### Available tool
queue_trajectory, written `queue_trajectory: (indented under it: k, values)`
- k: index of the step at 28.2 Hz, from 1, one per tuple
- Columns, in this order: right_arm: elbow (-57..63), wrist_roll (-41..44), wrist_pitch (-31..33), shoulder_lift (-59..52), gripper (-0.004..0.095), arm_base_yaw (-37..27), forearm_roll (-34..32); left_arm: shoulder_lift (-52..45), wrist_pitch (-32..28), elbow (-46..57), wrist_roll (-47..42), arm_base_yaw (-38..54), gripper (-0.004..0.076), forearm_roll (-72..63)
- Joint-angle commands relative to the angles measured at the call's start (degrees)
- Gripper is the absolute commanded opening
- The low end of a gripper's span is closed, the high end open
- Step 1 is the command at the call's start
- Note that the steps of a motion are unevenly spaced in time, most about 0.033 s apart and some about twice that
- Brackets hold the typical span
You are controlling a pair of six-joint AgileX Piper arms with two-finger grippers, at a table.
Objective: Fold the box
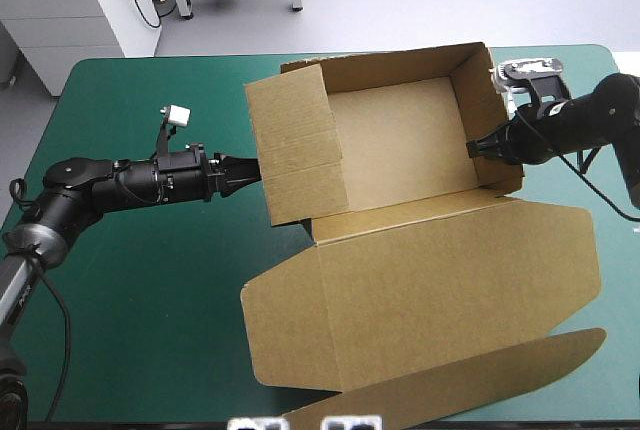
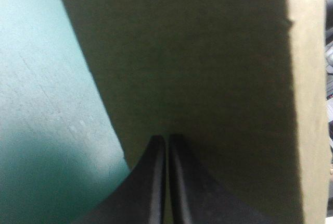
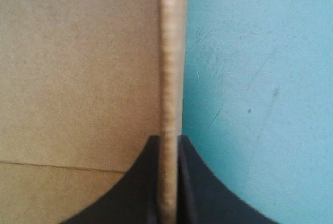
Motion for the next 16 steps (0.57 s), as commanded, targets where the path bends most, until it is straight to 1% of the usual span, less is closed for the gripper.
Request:
queue_trajectory:
  k: [1, 2, 3, 5, 8, 10, 11, 12, 13, 16]
  values:
    - [-1.35, 3.68, -5.41, -1.97, -0.0013, 3.13, -1.89, -1.76, 4.12, -3.11, 0.60, -0.14, 0.0008, -4.11]
    - [-1.35, 5.37, -6.67, -1.97, -0.0012, 4.56, -4.48, -1.76, 4.39, -4.20, 0.48, -0.14, 0.0019, -3.98]
    - [-1.35, 6.18, -7.18, -1.97, -0.0012, 5.24, -5.72, -1.76, 4.81, -5.07, 0.33, -0.14, 0.0037, -3.98]
    - [-1.35, 8.19, -8.67, -1.97, -0.0012, 6.60, -8.34, -1.76, 6.13, -6.73, 0.34, -0.14, 0.0102, -3.62]
    - [-1.35, 9.63, -10.54, -1.97, -0.0013, 7.61, -9.05, -1.76, 6.57, -9.32, -1.12, -0.14, 0.0277, -1.69]
    - [-1.35, 9.63, -11.37, -1.97, -0.0013, 7.61, -7.37, -1.76, 6.01, -10.56, -2.42, -0.14, 0.0435, 0.89]
    - [-1.35, 9.63, -11.56, -1.97, -0.0013, 7.61, -6.85, -1.76, 5.66, -10.75, -3.62, -0.14, 0.0500, 1.84]
    - [-1.35, 9.63, -11.83, -1.97, -0.0013, 7.61, -6.84, -1.76, 5.43, -10.84, -4.12, -0.14, 0.0547, 2.38]
    - [-1.35, 9.63, -11.97, -1.97, -0.0013, 7.61, -6.84, -1.76, 5.43, -10.84, -4.22, -0.14, 0.0573, 2.83]
    - [-1.35, 9.63, -12.64, -1.97, -0.0012, 7.61, -6.41, -1.76, 4.44, -10.84, -4.89, -0.14, 0.0578, 3.94]
